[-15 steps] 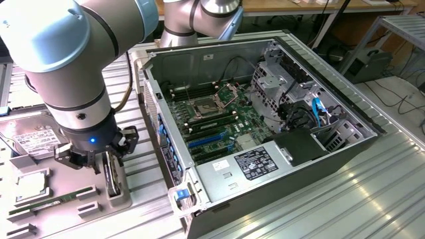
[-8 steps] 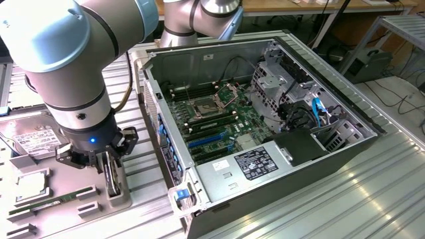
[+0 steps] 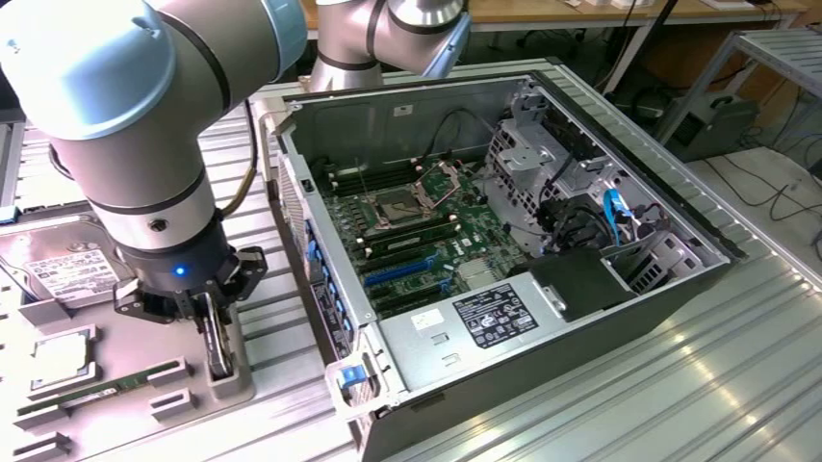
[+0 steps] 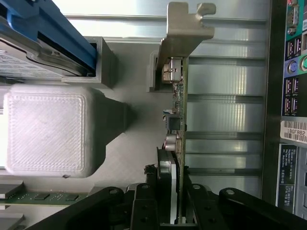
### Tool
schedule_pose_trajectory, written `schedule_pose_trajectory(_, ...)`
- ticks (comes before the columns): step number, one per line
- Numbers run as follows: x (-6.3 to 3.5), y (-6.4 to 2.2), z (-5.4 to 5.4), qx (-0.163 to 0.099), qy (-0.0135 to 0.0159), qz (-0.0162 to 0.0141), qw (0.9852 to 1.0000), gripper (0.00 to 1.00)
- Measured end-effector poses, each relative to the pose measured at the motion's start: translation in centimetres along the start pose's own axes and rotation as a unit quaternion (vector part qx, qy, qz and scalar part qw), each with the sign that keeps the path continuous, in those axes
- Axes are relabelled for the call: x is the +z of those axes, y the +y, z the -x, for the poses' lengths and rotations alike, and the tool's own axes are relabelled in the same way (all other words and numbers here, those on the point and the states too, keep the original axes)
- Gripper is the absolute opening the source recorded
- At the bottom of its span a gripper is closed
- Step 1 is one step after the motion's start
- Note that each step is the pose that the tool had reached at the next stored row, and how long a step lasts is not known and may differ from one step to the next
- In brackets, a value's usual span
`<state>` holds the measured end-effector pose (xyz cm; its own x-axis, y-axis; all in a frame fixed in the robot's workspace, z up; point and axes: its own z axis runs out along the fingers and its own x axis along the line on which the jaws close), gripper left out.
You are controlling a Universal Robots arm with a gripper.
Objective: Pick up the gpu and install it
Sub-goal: 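Pick up the gpu and move the gpu toward the slot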
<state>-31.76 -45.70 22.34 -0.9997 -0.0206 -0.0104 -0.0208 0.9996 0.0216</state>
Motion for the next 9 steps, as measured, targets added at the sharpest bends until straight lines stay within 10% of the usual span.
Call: schedule_pose_trajectory(9, 0.00, 0.00, 0.02, 0.000, 0.0000, -0.0001, 1.0000, 0.29)
